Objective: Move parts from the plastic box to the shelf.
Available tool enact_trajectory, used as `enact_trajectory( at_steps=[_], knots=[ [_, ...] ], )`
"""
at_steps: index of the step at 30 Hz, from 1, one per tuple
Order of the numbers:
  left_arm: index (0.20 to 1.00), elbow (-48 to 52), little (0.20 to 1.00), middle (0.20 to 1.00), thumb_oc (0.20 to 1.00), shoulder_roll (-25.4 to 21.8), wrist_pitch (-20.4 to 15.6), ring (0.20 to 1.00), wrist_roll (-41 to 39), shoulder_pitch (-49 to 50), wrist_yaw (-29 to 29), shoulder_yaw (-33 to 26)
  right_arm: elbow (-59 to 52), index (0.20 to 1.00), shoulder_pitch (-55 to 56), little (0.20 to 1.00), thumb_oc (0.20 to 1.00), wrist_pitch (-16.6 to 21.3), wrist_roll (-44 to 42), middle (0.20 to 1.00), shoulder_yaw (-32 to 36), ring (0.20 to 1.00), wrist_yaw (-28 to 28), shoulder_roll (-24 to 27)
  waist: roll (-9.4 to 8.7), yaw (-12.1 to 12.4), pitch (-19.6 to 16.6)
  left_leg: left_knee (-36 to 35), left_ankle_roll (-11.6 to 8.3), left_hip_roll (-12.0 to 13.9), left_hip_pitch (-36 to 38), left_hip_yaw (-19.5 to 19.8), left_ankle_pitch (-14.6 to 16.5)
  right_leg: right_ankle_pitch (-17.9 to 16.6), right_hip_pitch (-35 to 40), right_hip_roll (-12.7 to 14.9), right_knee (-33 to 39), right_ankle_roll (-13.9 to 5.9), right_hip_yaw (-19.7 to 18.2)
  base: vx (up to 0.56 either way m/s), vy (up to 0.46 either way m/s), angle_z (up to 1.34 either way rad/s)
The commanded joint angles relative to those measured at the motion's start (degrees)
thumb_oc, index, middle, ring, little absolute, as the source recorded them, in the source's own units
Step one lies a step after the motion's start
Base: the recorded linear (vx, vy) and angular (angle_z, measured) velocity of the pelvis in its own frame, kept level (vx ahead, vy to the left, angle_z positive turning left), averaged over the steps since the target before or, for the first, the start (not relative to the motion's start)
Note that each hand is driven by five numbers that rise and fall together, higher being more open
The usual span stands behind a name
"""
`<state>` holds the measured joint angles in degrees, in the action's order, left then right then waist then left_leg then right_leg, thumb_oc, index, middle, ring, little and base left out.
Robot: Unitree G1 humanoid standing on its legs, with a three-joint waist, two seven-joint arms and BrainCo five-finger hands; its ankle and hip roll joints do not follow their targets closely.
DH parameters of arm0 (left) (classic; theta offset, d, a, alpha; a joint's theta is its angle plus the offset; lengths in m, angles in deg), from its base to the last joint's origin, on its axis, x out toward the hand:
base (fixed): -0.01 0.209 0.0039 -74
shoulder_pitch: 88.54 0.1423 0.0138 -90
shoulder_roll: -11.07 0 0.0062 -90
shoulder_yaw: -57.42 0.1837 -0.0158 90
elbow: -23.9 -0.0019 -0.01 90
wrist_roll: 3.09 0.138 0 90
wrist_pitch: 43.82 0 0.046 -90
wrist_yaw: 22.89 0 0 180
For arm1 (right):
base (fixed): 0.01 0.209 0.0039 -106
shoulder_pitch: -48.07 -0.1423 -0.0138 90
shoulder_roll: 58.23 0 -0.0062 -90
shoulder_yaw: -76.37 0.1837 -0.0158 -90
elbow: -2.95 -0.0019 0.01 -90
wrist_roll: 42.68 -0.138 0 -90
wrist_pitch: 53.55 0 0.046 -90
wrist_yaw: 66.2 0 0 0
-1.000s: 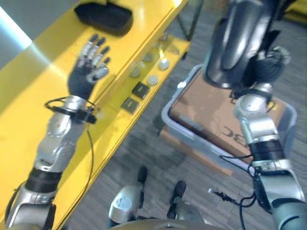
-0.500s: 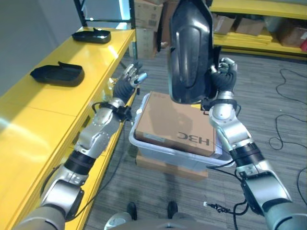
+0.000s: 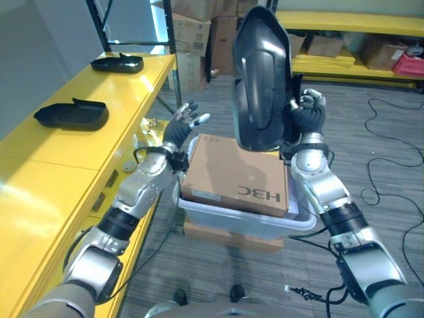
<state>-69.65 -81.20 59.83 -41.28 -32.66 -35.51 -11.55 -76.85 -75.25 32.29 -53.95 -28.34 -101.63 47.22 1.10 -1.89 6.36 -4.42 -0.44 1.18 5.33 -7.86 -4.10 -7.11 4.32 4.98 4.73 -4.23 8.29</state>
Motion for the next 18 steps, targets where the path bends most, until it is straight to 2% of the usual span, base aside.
enact_trajectory(
  at_steps=[1,17,18],
  knots=[
    [1.0,-5.3,1.0,1.0,1.0,0.9,-3.1,1.0,2.2,-7.1,0.4,3.9,1.4,0.2,-2.2,0.2,0.2,3.6,-0.2,0.2,1.5,0.2,0.0,0.6,-1.33,1.8,-5.0,0.2,-1.88,4.2,0.6,2.5,1.0,1.4,0.9,4.1,0.3,-4.66,1.2,0.0,0.0,0.0],
    [1.0,-3.9,1.0,1.0,1.0,4.4,-2.4,1.0,-0.1,-7.5,0.8,7.4,6.5,0.2,-5.0,0.2,0.2,2.5,0.1,0.2,-2.4,0.2,-1.3,-2.9,-1.36,2.4,-5.1,0.4,-1.62,4.0,0.7,3.2,1.2,1.3,1.2,4.4,0.3,-4.67,1.4,0.0,0.0,0.0],
    [1.0,-3.8,1.0,1.0,1.0,6.0,-2.2,1.0,-2.3,-7.2,0.7,8.1,7.1,0.2,-5.7,0.2,0.2,2.3,0.5,0.2,-3.4,0.2,-1.0,-4.0,-1.32,2.5,-5.2,0.3,-1.55,3.9,0.9,3.3,1.3,1.4,1.4,4.4,0.3,-4.6,1.4,0.0,0.0,0.0]
  ],
)
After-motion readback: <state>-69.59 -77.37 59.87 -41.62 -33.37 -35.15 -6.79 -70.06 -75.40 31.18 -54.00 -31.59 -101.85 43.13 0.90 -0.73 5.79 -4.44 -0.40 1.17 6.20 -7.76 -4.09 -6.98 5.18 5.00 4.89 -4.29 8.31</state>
